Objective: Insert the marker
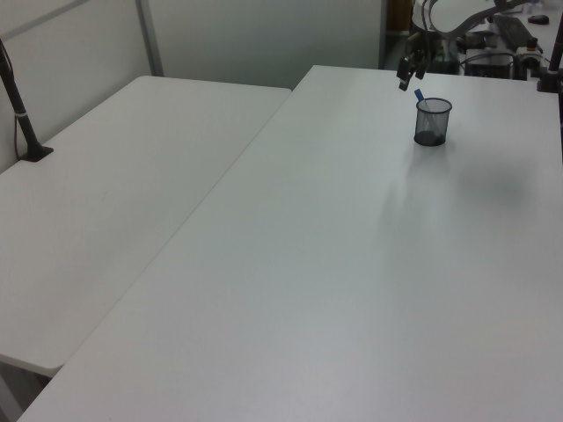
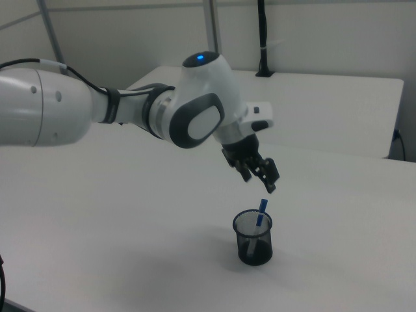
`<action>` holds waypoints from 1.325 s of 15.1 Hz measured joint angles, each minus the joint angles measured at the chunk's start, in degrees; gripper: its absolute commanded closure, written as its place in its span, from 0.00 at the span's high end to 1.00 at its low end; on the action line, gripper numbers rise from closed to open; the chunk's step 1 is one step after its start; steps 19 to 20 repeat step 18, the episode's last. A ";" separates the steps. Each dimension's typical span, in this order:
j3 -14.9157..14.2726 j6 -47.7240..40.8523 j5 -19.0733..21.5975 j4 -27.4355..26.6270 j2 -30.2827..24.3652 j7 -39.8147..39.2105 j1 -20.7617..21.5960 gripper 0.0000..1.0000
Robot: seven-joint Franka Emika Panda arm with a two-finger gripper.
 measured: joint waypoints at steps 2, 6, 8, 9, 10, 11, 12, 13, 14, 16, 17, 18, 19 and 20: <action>0.26 -0.41 0.82 0.03 -1.05 0.00 2.65 1.00; 0.46 -10.43 1.63 1.03 -4.92 0.04 9.76 1.00; 0.59 -17.77 1.82 2.84 -7.72 0.06 14.16 1.00; 0.60 -21.63 1.82 4.03 -8.57 0.07 15.78 1.00; 0.61 -25.77 1.82 5.59 -9.16 0.07 17.15 1.00; 0.62 -29.95 1.83 7.38 -9.63 0.06 18.49 1.00; 0.64 -33.28 1.83 8.95 -10.03 0.06 19.90 1.00; 0.65 -35.50 1.83 10.07 -10.48 0.17 21.38 1.00; 0.65 -36.47 1.83 10.59 -11.01 0.90 22.49 1.00; 0.64 -37.28 1.83 10.68 -12.27 2.96 23.49 1.00; 0.50 -37.38 1.83 10.63 -12.49 3.09 23.48 1.00; 0.27 -37.48 1.83 10.51 -12.47 3.10 23.48 1.00; 0.27 -37.48 1.83 10.51 -12.47 3.10 23.48 1.00; 0.27 -37.48 1.83 10.51 -12.47 3.10 23.48 1.00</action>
